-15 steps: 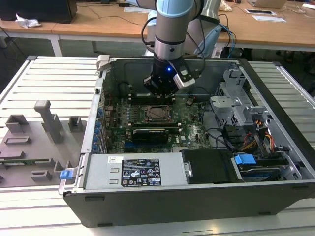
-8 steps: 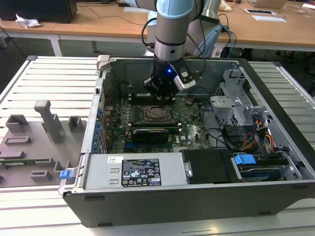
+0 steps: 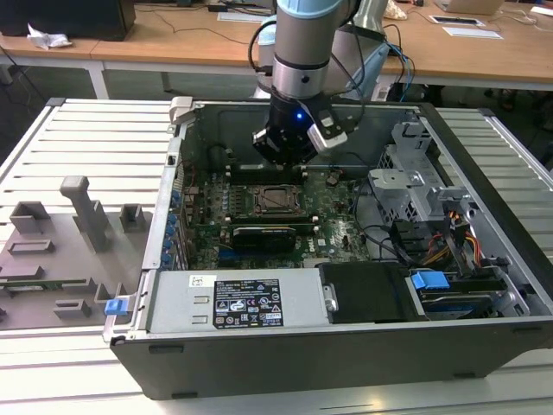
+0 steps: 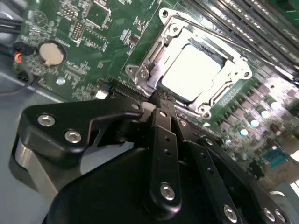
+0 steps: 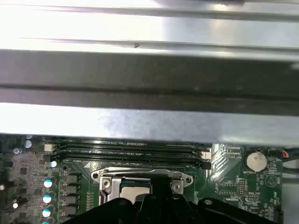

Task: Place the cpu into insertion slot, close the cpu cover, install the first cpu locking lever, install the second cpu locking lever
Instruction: 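Install the second cpu locking lever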

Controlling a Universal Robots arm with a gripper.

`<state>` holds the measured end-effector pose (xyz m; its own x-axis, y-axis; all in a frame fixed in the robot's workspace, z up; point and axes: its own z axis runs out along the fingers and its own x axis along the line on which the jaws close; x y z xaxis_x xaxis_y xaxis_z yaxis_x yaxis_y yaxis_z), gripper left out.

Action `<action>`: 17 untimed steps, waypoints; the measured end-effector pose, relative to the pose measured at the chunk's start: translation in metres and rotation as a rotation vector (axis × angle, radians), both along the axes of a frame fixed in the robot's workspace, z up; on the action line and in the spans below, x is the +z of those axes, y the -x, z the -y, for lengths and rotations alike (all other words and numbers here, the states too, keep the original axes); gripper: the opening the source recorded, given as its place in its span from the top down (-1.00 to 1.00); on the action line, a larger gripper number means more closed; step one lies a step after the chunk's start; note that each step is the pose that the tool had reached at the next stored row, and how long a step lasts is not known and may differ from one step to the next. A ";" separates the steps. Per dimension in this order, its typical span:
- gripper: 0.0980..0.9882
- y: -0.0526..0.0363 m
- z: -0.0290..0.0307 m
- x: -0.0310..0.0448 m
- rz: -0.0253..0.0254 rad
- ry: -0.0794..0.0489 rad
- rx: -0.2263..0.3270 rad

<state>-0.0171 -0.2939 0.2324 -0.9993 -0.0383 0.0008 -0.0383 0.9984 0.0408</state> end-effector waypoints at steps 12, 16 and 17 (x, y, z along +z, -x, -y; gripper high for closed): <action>0.98 0.0000 0.0438 0.0029 -0.0020 -0.011 0.000; 0.98 0.0000 0.0591 0.0027 -0.0021 -0.021 0.000; 0.98 0.0000 0.0616 0.0026 -0.0021 -0.021 0.000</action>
